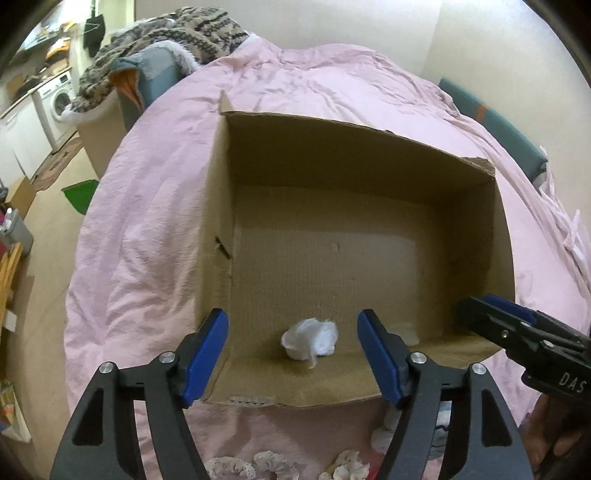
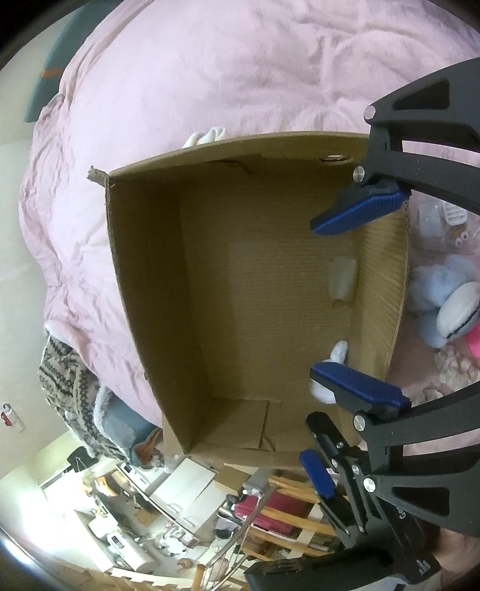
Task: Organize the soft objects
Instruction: 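Lower the left tool and grasp the grey lace scrunchies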
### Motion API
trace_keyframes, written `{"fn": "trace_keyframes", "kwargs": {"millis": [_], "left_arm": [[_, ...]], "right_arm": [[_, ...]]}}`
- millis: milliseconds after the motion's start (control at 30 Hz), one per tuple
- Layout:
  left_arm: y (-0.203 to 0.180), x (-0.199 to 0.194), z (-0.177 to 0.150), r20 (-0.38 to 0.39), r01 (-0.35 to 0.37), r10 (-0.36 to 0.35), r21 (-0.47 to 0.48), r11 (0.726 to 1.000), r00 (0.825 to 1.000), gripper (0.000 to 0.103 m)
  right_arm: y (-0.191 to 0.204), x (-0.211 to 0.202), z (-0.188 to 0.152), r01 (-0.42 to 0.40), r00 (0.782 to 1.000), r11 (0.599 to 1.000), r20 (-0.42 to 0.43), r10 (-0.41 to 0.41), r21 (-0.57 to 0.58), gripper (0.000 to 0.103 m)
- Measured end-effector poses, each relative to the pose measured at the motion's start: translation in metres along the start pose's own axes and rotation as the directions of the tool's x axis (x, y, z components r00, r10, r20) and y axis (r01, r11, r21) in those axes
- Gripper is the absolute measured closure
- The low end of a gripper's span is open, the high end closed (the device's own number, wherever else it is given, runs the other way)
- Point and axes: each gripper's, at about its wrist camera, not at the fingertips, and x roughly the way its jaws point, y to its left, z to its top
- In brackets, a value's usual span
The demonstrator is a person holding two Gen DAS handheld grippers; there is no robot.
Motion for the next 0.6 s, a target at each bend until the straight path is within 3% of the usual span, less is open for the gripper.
{"fn": "trace_keyframes", "kwargs": {"millis": [333,600], "left_arm": [[0.001,-0.035,0.000,0.063,0.015,-0.017,0.032,0.999,0.998,0.033],[0.006,-0.061,-0.017,0.085,-0.031,0.026,0.059,0.998,0.996,0.033]], "right_arm": [[0.005,-0.022,-0.007,0.006,1.000,1.000,0.028,-0.005,-0.015,0.028],[0.004,-0.043,-0.017,0.007,0.999,1.000,0.053,-0.006,-0.012,0.028]]}}
